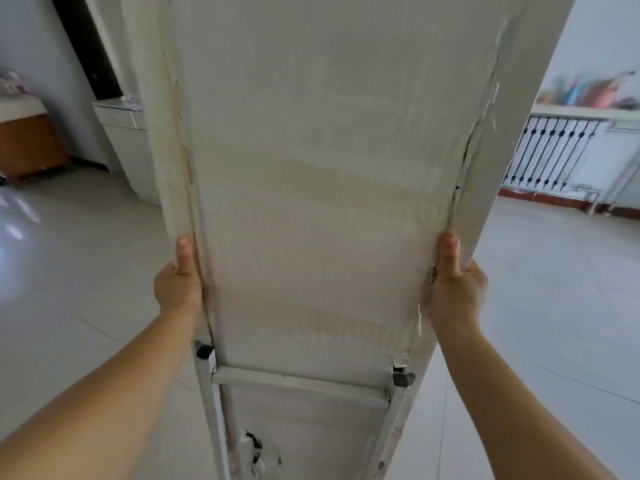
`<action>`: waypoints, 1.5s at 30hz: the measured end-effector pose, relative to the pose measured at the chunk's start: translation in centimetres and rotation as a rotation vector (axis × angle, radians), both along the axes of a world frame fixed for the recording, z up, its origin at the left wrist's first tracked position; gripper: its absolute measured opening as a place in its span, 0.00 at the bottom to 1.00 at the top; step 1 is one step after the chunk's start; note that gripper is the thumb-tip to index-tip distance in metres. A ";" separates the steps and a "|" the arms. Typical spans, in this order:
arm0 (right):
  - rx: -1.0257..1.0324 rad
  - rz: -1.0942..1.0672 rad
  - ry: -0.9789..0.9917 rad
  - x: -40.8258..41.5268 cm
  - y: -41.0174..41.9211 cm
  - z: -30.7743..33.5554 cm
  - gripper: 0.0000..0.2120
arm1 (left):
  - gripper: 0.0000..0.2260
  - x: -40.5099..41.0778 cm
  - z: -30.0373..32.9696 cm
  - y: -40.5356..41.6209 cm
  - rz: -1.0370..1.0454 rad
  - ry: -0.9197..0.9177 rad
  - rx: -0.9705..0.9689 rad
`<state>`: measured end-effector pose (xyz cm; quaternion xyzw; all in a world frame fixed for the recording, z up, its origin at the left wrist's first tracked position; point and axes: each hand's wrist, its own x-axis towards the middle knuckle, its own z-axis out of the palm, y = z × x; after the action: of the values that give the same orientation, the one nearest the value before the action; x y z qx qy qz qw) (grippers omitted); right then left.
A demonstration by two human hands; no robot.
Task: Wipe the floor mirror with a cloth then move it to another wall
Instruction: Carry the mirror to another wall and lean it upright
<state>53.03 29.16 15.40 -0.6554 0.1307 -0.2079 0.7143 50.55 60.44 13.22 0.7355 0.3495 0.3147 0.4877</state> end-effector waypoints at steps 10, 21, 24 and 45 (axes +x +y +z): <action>-0.015 -0.216 -0.123 6.3 -15.7 2.6 0.24 | 0.25 12.4 1.9 -16.1 -0.212 -0.058 -0.047; -0.064 -0.542 -0.175 12.9 -30.0 4.2 0.25 | 0.28 27.6 2.6 -32.6 -0.522 -0.074 -0.070; -0.091 -0.638 -0.179 15.6 -33.3 4.5 0.25 | 0.29 32.4 2.8 -36.9 -0.582 -0.055 -0.061; -0.159 -0.927 -0.163 34.8 -63.8 6.9 0.27 | 0.32 59.1 5.7 -72.6 -0.770 -0.094 -0.059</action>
<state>87.80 -34.61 22.30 -0.5620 0.3366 -0.5649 0.5017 109.66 -12.17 18.94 0.7833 0.0342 0.1318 0.6065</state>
